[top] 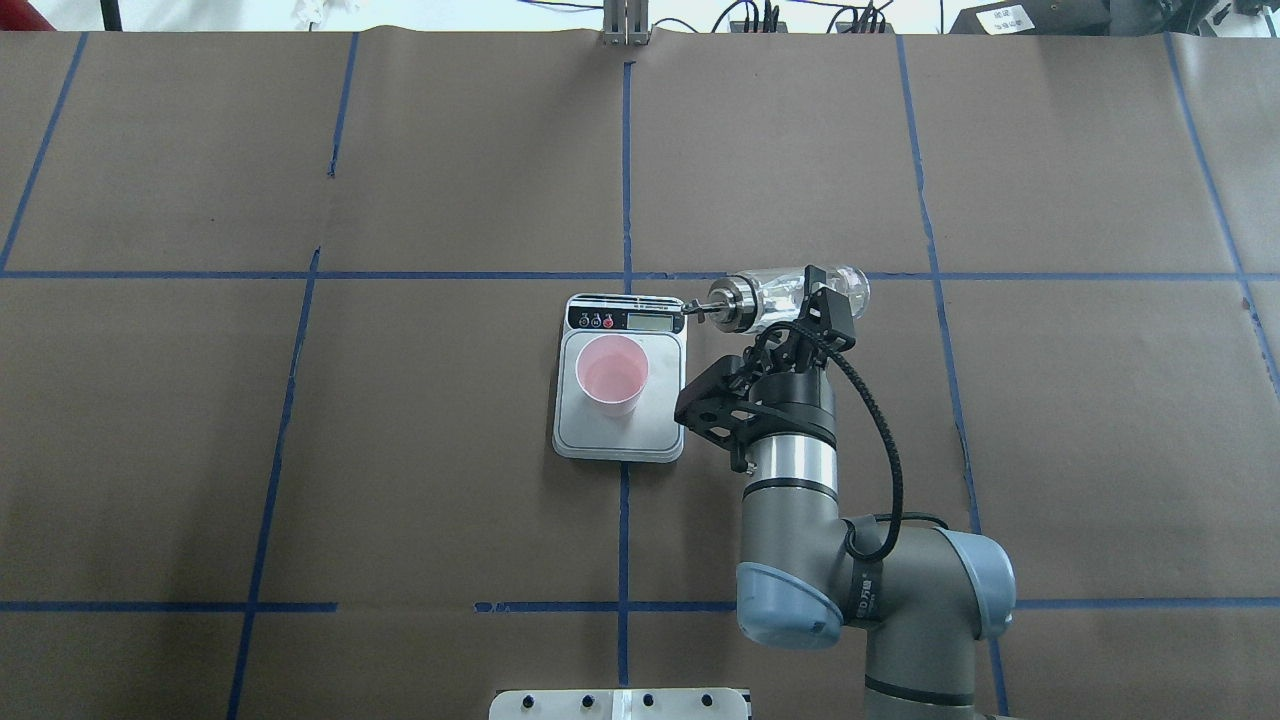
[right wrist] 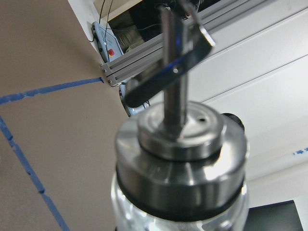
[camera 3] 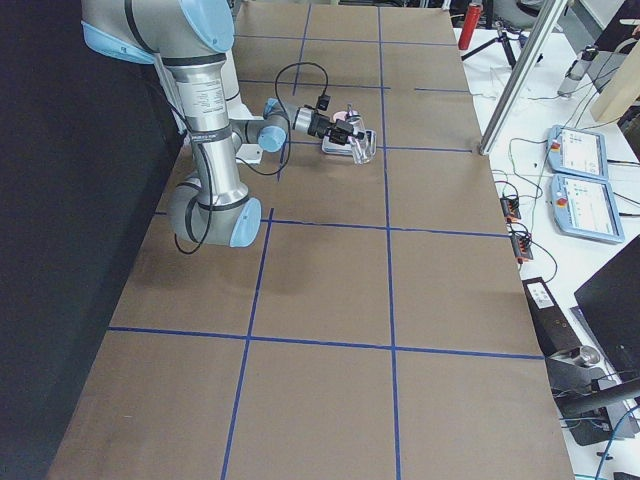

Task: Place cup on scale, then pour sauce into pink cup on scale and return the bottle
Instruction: 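Carry the dispenser with the right gripper toward the pink cup, then tilt the dispenser spout over the pink cup with the right gripper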

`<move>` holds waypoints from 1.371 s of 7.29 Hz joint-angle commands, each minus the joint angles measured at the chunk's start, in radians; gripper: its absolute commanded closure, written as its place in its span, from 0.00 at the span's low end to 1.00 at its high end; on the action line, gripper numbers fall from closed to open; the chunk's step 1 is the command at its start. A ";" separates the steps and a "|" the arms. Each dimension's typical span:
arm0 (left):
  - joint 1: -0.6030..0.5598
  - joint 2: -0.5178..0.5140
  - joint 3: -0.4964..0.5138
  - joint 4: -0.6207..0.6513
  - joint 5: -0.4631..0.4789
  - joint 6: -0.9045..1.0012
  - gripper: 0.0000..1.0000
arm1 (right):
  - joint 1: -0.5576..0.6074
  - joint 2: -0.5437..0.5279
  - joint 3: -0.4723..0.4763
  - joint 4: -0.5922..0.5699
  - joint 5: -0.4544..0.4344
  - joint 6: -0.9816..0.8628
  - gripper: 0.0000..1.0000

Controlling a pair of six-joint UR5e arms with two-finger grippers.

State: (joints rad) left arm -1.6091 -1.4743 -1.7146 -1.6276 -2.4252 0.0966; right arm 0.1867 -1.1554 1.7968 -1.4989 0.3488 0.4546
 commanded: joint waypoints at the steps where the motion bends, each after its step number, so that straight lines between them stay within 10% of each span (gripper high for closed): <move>1: 0.000 0.000 0.001 0.000 0.000 0.000 0.00 | -0.009 0.060 -0.046 -0.023 -0.045 -0.132 1.00; 10: 0.000 0.003 0.001 0.002 0.000 0.000 0.00 | -0.007 0.079 -0.163 -0.023 -0.248 -0.496 1.00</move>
State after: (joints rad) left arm -1.6092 -1.4732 -1.7135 -1.6264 -2.4252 0.0967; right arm 0.1795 -1.0768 1.6345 -1.5217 0.1114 -0.0256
